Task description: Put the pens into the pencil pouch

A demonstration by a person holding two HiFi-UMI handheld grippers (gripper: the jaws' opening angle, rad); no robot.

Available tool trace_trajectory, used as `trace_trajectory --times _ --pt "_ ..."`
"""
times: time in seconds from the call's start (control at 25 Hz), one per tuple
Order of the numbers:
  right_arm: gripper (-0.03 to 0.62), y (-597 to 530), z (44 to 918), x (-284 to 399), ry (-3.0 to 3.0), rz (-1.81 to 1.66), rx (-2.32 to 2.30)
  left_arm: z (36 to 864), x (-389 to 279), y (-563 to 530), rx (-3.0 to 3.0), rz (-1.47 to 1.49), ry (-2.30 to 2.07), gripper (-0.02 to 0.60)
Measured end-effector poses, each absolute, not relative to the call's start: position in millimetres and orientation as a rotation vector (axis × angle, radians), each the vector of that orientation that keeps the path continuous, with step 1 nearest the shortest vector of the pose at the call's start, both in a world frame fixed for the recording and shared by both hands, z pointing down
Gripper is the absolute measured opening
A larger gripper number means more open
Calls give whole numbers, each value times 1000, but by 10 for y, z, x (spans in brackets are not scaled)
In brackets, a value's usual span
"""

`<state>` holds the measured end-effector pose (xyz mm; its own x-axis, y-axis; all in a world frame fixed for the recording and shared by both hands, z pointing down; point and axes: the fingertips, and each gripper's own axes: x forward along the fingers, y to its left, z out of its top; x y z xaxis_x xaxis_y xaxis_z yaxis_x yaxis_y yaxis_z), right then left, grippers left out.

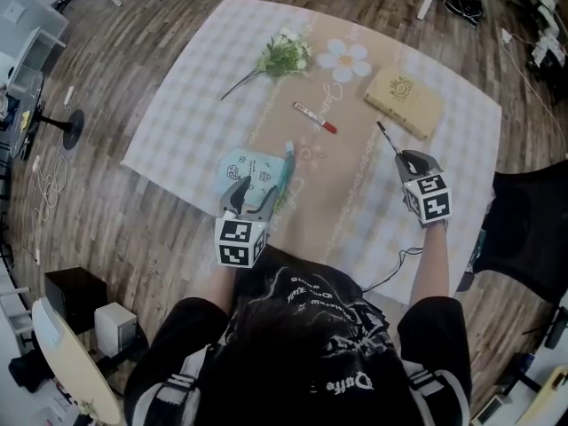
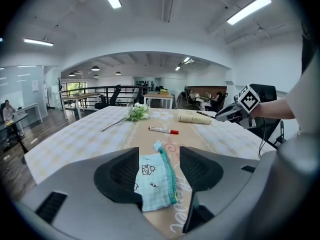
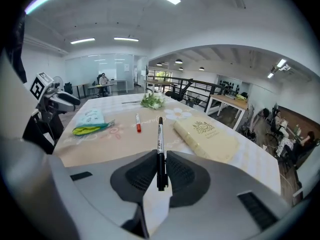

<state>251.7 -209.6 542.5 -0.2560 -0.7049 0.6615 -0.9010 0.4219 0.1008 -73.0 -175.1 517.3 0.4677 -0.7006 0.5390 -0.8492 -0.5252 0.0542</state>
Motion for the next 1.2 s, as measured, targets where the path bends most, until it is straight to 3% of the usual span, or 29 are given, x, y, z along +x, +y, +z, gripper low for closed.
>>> trace_trajectory --times 0.48,1.2 --pt "67 -1678 5253 1834 -2089 317 1279 5371 -689 -1628 2438 776 -1286 261" --pt "67 -1187 5521 1397 -2098 463 1269 6034 -610 -1528 2345 1221 -1195 261"
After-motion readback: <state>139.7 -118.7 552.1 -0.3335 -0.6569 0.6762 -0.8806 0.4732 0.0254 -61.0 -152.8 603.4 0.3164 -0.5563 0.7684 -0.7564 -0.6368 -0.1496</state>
